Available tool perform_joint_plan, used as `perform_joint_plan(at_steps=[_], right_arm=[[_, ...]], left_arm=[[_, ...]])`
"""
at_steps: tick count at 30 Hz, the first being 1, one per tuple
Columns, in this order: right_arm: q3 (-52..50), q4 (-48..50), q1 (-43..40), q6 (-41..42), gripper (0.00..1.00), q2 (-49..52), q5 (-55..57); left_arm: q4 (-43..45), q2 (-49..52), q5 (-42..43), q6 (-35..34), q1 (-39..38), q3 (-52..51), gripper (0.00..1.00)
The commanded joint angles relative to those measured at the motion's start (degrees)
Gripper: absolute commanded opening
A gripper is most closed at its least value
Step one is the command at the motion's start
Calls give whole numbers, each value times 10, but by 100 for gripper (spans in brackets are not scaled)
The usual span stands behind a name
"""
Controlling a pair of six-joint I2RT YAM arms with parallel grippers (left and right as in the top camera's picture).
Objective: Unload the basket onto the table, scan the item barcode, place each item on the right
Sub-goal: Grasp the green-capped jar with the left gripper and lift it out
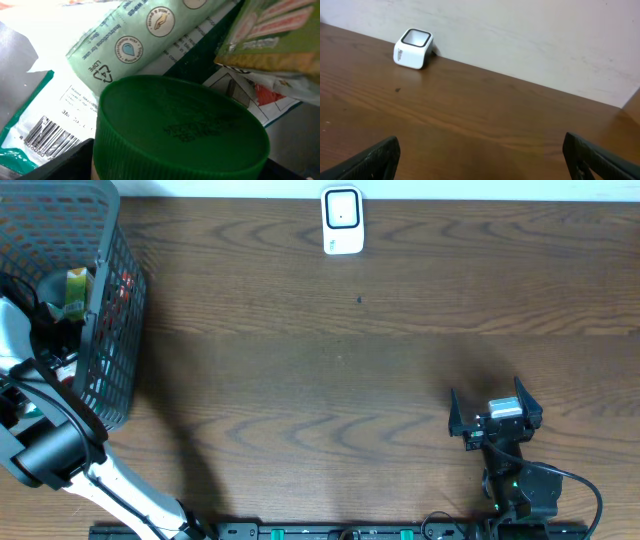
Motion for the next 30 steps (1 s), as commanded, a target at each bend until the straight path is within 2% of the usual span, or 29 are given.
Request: perform_joint_plan(at_steps=[1, 3, 8, 13, 16, 22, 30], right_arm=[[-1, -2, -3, 8, 99, -2, -3], [-1, -2, -3, 8, 99, -2, -3], [-1, -2, -3, 8, 99, -2, -3], [-1, -2, -3, 8, 99, -2, -3], [-1, -2, -3, 8, 99, -2, -3], [-1, -2, -3, 8, 99, -2, -3], [-1, -2, -3, 8, 99, -2, -3]], left_arm=[[0, 6, 10, 1, 0, -4, 80], [0, 6, 18, 0, 0, -4, 72], [-8, -10, 18, 0, 0, 13, 63], [-2, -77, 18, -4, 0, 26, 61], [13, -134, 18, -5, 0, 26, 56], [50, -256, 16, -33, 0, 26, 56], [91, -431, 21, -111, -12, 26, 56]])
